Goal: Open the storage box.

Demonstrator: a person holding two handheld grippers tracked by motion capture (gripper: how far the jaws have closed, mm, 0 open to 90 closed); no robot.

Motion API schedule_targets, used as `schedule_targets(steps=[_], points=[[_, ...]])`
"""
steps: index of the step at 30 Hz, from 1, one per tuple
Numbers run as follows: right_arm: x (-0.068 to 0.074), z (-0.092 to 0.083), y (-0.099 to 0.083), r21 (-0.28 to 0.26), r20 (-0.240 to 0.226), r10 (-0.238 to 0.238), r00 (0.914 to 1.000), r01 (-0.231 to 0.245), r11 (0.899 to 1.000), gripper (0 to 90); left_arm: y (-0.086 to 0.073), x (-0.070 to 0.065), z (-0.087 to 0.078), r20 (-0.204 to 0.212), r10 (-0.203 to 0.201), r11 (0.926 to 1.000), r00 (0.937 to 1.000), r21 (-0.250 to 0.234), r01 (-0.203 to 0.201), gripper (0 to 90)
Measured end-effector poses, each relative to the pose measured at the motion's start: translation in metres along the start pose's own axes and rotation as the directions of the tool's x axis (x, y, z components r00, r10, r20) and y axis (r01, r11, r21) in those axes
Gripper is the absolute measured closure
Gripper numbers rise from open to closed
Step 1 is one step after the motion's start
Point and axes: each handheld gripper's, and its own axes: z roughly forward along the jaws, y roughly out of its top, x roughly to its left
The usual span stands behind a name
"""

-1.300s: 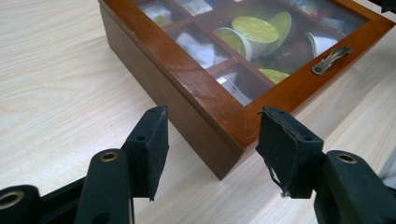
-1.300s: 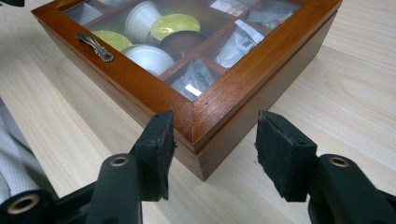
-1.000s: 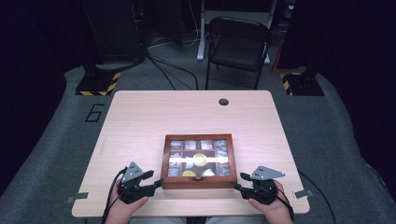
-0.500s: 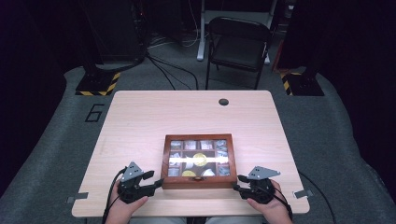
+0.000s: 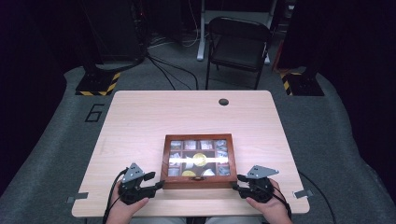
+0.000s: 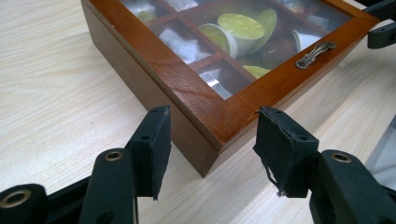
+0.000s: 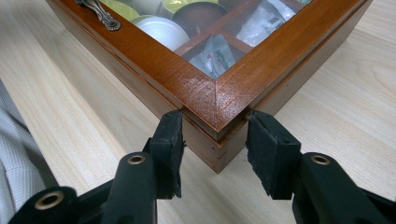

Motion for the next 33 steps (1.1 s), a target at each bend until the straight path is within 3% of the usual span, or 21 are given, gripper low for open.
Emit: schedule_targets(steps=[6, 11, 22, 26, 31, 33], points=[[0.000, -0.004, 0.001, -0.023, -0.005, 0.012, 0.9999, -0.012, 1.000, 55.5, 0.000, -0.001, -0.001, 0.006, -0.002, 1.0000, 1.0000, -0.004, 0.002, 45.5], [0.000, -0.007, 0.002, -0.056, -0.006, 0.017, 0.9998, -0.017, 0.998, 55.5, 0.000, -0.003, 0.001, 0.013, 0.035, 0.9994, 0.9993, 0.009, -0.035, 46.1], [0.000, -0.010, 0.004, -0.098, -0.001, 0.020, 0.9998, -0.020, 0.995, 58.2, 0.002, -0.007, 0.014, 0.009, 0.068, 0.9964, 0.9977, 0.050, -0.068, 51.8], [-0.001, -0.009, 0.005, -0.099, 0.001, 0.011, 0.9999, -0.011, 0.995, 58.3, 0.006, -0.008, 0.019, 0.000, 0.071, 0.9965, 0.9975, 0.045, -0.071, 54.1], [-0.001, -0.010, 0.005, -0.109, -0.001, 0.027, 0.9996, -0.027, 0.994, 57.9, 0.007, -0.009, 0.016, -0.017, 0.054, 0.9985, 0.9984, 0.004, -0.054, 53.9], [-0.002, -0.010, 0.005, -0.119, -0.001, 0.026, 0.9997, -0.026, 0.993, 57.8, 0.008, -0.009, 0.015, -0.025, 0.065, 0.9979, 0.9976, -0.003, -0.065, 52.8]])
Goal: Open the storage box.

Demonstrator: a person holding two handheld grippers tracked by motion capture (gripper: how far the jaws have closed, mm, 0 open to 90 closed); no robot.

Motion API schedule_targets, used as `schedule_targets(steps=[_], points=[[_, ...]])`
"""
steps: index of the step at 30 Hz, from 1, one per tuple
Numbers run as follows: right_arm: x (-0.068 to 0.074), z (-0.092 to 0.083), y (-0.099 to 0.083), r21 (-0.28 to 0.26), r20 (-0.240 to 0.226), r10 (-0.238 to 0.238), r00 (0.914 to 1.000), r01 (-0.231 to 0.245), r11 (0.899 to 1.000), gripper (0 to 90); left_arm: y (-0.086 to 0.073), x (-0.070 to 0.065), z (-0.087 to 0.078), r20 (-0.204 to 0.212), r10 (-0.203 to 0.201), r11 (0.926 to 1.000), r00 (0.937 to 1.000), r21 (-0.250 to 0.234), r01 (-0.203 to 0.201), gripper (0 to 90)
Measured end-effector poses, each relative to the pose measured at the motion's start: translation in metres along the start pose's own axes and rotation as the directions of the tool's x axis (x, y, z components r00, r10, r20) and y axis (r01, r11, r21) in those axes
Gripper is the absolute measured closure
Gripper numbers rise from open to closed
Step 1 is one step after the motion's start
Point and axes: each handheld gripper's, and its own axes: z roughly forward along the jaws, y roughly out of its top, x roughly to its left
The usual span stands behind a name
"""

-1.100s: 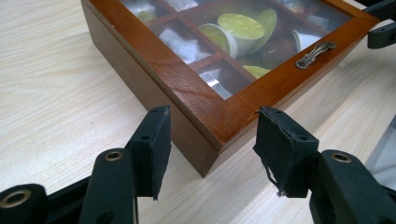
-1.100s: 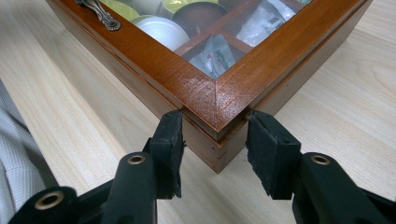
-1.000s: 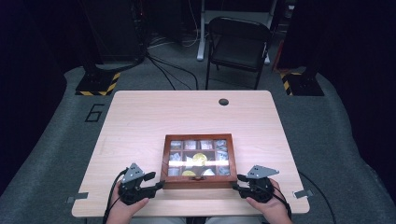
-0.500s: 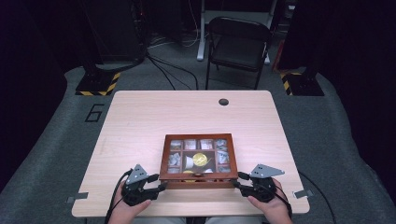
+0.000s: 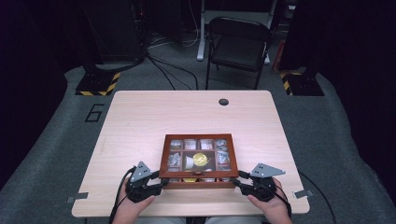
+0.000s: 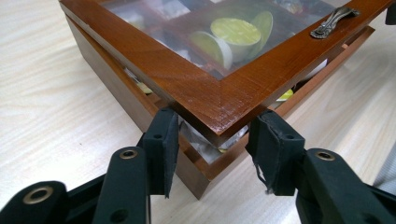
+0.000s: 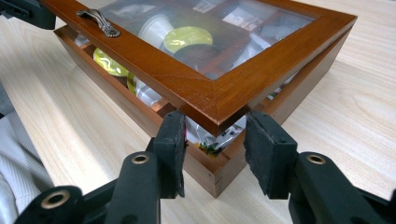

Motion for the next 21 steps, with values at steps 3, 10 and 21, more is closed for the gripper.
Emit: schedule_targets(steps=[3, 10, 21], points=[[0.000, -0.001, 0.001, -0.010, 0.002, 0.008, 1.0000, -0.008, 1.000, 56.6, 0.002, 0.002, -0.001, -0.001, 0.011, 0.9999, 0.9999, -0.005, -0.011, 51.9], [-0.003, -0.002, 0.009, -0.042, 0.006, 0.018, 0.9998, -0.018, 0.999, 53.4, 0.011, 0.005, -0.003, 0.002, 0.005, 0.9993, 1.0000, -0.036, -0.004, 49.3], [-0.009, -0.008, 0.030, -0.090, 0.001, 0.053, 0.9986, -0.052, 0.995, 51.6, 0.030, 0.013, -0.009, -0.016, -0.018, 0.9960, 0.9997, -0.088, 0.017, 47.6]])
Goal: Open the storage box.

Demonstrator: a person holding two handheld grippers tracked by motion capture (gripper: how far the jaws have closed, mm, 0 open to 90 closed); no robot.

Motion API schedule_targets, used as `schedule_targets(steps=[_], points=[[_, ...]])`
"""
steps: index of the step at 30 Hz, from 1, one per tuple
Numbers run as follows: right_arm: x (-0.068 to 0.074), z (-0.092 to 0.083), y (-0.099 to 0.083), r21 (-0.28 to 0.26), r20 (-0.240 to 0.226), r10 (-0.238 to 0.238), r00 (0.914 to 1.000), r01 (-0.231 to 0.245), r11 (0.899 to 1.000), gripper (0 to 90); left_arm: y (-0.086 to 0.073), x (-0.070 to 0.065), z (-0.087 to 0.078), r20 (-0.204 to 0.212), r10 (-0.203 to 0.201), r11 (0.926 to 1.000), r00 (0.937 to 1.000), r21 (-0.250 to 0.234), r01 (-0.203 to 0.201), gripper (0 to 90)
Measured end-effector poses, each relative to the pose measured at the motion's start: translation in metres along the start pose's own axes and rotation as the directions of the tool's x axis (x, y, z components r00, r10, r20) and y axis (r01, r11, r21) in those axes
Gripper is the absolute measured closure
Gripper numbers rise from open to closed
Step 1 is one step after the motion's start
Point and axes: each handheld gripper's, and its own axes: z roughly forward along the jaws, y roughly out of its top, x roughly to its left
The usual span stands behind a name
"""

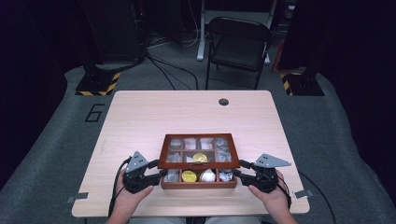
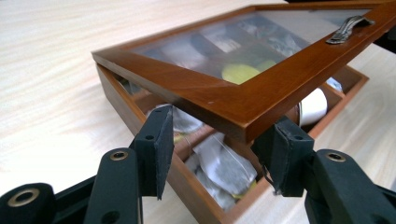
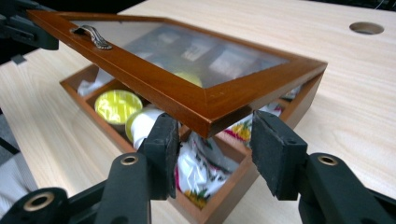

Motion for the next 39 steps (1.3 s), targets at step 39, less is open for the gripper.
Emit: schedule_targets(steps=[39], points=[[-0.015, 0.006, 0.070, -0.025, 0.034, 0.003, 0.9994, -0.002, 1.000, 46.2, 0.067, 0.015, 0.008, -0.052, 0.000, 0.9992, 0.9987, -0.041, -0.002, 42.2]])
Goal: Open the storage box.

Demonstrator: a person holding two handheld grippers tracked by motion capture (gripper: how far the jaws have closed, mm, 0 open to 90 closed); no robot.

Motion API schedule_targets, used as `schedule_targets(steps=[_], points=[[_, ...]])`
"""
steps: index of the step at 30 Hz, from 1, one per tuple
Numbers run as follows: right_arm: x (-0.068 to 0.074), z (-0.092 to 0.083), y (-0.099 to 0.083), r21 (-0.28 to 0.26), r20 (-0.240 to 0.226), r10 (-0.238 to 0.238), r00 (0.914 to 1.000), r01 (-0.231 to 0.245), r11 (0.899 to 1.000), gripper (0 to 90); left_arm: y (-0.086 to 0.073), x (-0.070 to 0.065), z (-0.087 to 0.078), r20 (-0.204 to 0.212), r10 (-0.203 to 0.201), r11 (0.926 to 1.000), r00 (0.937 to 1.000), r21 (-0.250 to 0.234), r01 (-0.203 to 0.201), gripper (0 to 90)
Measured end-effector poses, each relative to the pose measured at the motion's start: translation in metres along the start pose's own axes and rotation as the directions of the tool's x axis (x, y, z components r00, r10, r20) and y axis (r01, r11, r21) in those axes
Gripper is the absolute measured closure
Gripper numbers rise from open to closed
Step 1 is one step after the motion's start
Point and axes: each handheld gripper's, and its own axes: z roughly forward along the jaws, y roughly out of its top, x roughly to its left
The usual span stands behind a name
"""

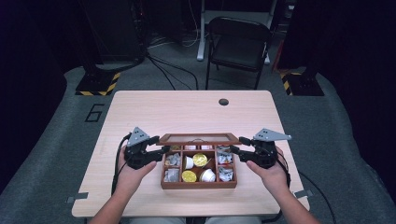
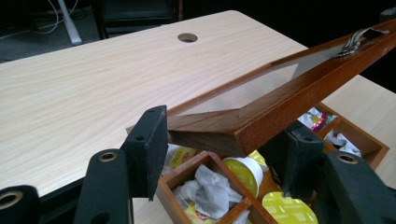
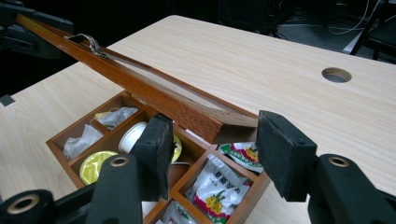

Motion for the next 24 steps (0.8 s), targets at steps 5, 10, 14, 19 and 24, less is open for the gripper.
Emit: schedule_targets(steps=[5, 10, 14, 19, 24], points=[[-0.004, 0.003, 0.007, -0.003, 0.002, 0.004, 1.0000, -0.004, 1.000, 45.4, 0.005, 0.002, 0.005, -0.003, -0.017, 0.9998, 0.9999, -0.005, 0.017, 39.7], [-0.007, 0.007, 0.013, -0.006, 0.009, 0.010, 0.9999, -0.010, 1.000, 44.1, 0.011, 0.005, 0.010, -0.009, -0.031, 0.9995, 0.9995, -0.006, 0.030, 38.1], [-0.009, 0.011, 0.018, -0.013, 0.020, 0.002, 0.9998, -0.002, 1.000, 43.5, 0.015, 0.008, 0.014, -0.018, -0.034, 0.9994, 0.9993, -0.011, 0.034, 37.8], [-0.011, 0.015, 0.025, -0.015, 0.027, -0.003, 0.9996, 0.004, 1.000, 43.2, 0.019, 0.012, 0.017, -0.016, -0.045, 0.9988, 0.9989, -0.021, 0.045, 37.3], [-0.014, 0.017, 0.029, -0.013, 0.028, 0.000, 0.9996, 0.001, 1.000, 43.2, 0.022, 0.017, 0.020, -0.001, -0.069, 0.9973, 0.9976, -0.025, 0.069, 36.8]])
